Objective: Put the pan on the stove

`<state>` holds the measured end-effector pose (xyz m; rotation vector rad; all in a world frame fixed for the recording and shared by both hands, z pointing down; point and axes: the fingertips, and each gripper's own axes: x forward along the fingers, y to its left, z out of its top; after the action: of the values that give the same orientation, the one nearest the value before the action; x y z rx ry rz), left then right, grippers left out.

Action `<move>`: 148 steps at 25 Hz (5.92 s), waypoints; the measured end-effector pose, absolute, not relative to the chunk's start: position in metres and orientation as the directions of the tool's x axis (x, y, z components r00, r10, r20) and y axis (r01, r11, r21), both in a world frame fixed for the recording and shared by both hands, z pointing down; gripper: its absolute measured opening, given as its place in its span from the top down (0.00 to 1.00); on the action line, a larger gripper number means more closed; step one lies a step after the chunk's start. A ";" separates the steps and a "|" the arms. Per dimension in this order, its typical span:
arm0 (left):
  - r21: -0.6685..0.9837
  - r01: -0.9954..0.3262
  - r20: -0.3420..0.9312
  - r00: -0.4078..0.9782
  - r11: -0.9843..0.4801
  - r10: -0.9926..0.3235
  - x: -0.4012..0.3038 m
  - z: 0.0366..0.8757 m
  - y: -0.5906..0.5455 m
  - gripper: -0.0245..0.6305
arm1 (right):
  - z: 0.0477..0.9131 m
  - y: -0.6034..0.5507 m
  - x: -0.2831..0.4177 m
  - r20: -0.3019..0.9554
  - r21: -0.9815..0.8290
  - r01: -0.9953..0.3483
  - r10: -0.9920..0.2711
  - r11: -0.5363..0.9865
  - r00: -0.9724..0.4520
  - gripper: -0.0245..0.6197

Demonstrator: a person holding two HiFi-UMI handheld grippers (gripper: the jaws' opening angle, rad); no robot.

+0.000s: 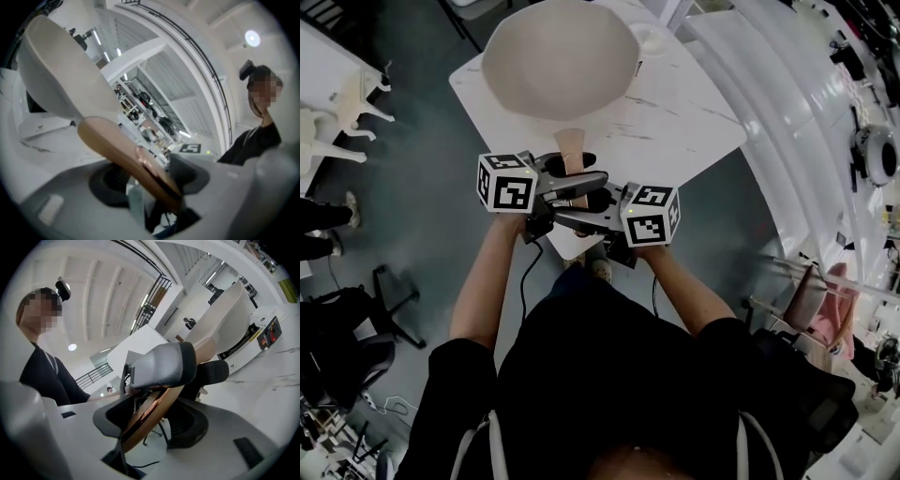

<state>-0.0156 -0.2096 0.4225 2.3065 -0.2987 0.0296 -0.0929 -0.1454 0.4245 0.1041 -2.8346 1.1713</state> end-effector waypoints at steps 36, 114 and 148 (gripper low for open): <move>0.795 -0.220 0.139 0.973 -0.566 -0.183 -0.048 0.450 -0.320 0.57 | 0.444 -0.256 -0.126 0.101 -0.790 -0.102 -0.035 0.605 -0.994 0.64; 0.330 -0.836 0.242 0.524 -0.438 -0.817 -0.161 0.370 -0.255 0.86 | 0.361 -0.258 -0.039 0.168 -0.304 -0.686 -0.671 0.662 -0.722 0.82; -0.034 -0.962 0.072 0.267 -0.270 -0.961 -0.095 0.293 -0.094 0.95 | 0.299 -0.109 0.032 0.004 0.059 -0.854 -0.856 0.516 -0.517 0.93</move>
<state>-0.0949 -0.0941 0.2933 2.4874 -1.8875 0.1216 0.0317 -0.1092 0.2994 1.5275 -2.7069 -0.0763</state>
